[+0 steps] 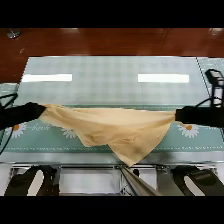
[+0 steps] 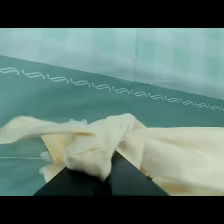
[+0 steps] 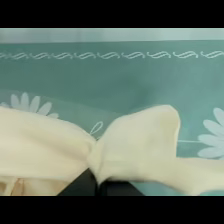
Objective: Fold the shirts.
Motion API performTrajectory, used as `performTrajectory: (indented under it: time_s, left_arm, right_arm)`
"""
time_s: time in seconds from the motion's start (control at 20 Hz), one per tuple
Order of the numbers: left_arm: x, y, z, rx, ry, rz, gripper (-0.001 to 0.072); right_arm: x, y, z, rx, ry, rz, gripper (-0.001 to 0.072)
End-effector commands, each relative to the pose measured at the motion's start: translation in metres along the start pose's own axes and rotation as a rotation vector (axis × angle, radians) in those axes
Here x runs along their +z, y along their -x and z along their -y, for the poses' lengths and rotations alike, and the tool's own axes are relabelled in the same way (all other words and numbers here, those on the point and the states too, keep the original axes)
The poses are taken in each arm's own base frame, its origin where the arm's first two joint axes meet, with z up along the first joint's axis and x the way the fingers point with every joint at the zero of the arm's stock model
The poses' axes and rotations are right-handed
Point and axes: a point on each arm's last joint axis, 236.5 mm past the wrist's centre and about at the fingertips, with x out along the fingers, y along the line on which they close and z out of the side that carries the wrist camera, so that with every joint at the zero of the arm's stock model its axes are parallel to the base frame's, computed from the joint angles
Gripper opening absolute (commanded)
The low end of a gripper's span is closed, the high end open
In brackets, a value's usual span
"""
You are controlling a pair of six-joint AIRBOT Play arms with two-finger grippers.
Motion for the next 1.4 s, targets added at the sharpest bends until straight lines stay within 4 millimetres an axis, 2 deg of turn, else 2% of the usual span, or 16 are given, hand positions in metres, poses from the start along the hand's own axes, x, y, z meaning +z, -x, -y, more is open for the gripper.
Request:
performTrajectory:
  time_s: [0.0,0.1,0.15,0.2,0.25,0.35,0.4,0.45,0.5,0.55,0.6,0.65,0.75,0.85,1.0,1.35]
  left_arm:
    - [-0.009,-0.061,-0.015,-0.012,0.11,-0.013,0.0024]
    - [-0.014,-0.083,-0.01,-0.031,0.145,-0.067,0.0027]
    - [-0.016,-0.092,-0.005,-0.045,0.162,-0.098,0.0081]
    - [-0.016,-0.097,-0.001,-0.052,0.161,-0.13,0.0387]
    - [-0.015,-0.098,0.002,-0.057,0.14,-0.161,0.0695]
    - [-0.011,-0.083,-0.003,-0.038,0.043,-0.243,0.0703]
    - [-0.007,-0.07,-0.014,0.0,0.013,-0.274,0.0702]
    - [-0.006,-0.057,-0.028,0.042,0.002,-0.294,0.0702]
    - [-0.012,-0.045,-0.041,0.066,0.009,-0.315,0.0702]
    - [-0.027,-0.036,-0.048,0.062,0.039,-0.353,0.0702]
    - [-0.053,-0.032,-0.048,0.035,0.103,-0.418,0.0702]
    - [-0.077,-0.035,-0.039,-0.027,0.171,-0.464,0.0702]
    - [-0.125,-0.046,-0.018,-0.148,0.239,-0.544,0.0702]
    - [-0.155,-0.058,-0.006,-0.207,0.321,-0.571,0.0702]
    - [-0.173,-0.076,0.009,-0.261,0.406,-0.54,0.0702]
    - [-0.2,-0.099,0.059,-0.338,0.344,-0.57,0.0702]
  right_arm:
    - [0.02,-0.077,0.022,-0.016,-0.129,-0.013,0.0035]
    - [0.032,-0.105,0.028,0.019,-0.209,-0.063,0.0036]
    - [0.038,-0.112,0.029,0.045,-0.244,-0.082,0.0064]
    - [0.048,-0.115,0.03,0.078,-0.282,-0.096,0.0333]
    - [0.059,-0.112,0.03,0.116,-0.284,-0.106,0.064]
    - [0.081,-0.086,0.043,0.154,-0.265,-0.11,0.0618]
    - [0.087,-0.07,0.062,0.126,-0.254,-0.103,0.0618]
    - [0.086,-0.053,0.09,0.069,-0.278,-0.097,0.0617]
    - [0.076,-0.041,0.119,0.008,-0.311,-0.099,0.0617]
    - [0.058,-0.033,0.147,-0.053,-0.362,-0.116,0.0617]
    - [0.035,-0.032,0.165,-0.074,-0.441,-0.129,0.0617]
    - [0.016,-0.038,0.172,-0.062,-0.52,-0.136,0.0617]
    - [-0.013,-0.058,0.162,0.028,-0.629,-0.143,0.0616]
    - [-0.029,-0.075,0.14,0.118,-0.633,-0.164,0.0617]
    - [-0.034,-0.085,0.119,0.211,-0.643,-0.163,0.0617]
    - [-0.032,-0.086,0.12,0.212,-0.641,-0.149,0.0617]
